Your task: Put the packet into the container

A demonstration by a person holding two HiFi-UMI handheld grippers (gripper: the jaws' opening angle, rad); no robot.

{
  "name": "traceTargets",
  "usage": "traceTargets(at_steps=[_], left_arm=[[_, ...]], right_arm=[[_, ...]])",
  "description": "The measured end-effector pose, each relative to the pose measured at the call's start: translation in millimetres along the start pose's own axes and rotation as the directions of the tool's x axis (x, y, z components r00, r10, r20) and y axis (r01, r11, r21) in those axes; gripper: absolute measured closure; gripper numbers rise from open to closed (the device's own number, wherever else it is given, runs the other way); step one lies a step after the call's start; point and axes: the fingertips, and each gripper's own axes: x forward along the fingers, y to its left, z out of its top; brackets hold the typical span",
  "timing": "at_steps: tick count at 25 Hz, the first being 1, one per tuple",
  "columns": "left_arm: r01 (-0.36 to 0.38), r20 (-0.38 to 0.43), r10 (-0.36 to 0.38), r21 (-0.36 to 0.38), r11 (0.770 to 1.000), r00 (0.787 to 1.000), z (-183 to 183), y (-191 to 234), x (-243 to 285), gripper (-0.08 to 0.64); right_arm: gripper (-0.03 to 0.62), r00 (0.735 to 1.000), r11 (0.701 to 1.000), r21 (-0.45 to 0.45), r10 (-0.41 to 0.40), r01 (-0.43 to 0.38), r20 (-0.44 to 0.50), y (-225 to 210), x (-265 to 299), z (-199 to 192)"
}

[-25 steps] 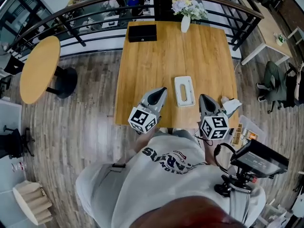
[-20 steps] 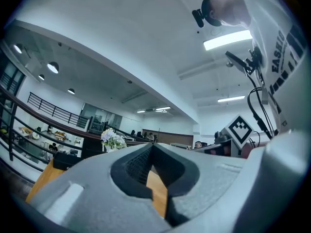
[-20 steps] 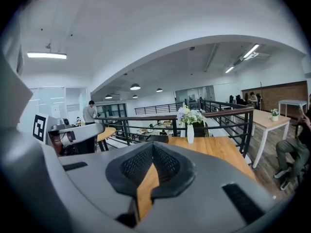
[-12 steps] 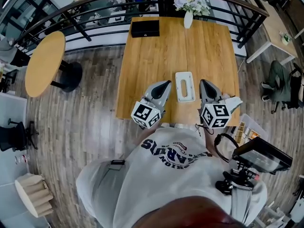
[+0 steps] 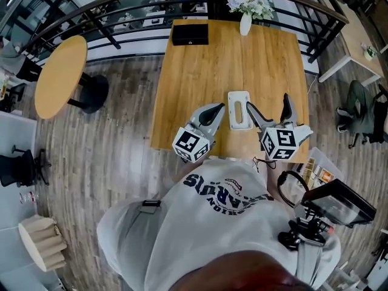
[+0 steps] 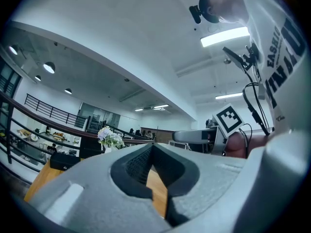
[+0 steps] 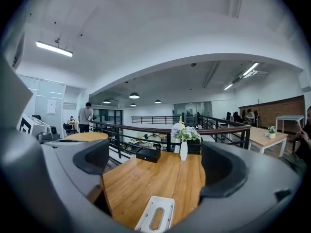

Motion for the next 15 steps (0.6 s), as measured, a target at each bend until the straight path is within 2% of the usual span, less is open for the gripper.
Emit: traceTargets(at_steps=[7,12,15], left_arm=[[0.030,-0.026,-0.031,-0.029,0.999,0.999,-15.2,4.4,5.4,0.563],[0.061,-0.047,-0.063,-0.045,0.997,0.997,-18.6,-1.2,9.6,0.563],[0.075,-0.057,-0.078,-0.052,0.996,0.995,-20.8,-4.7,12.0,0.563]], right_arm=[[0.005,0.998,0.999,0.047,-0.023,0.025,-0.057,-7.5,6.6,-15.1],[0.006,0.991,0.986,0.140,-0.078,0.092,-0.105,-34.2,4.2,-23.2],[0.006,0.977,0.957,0.243,-0.116,0.158,-0.178,-65.0,3.0,-39.0]])
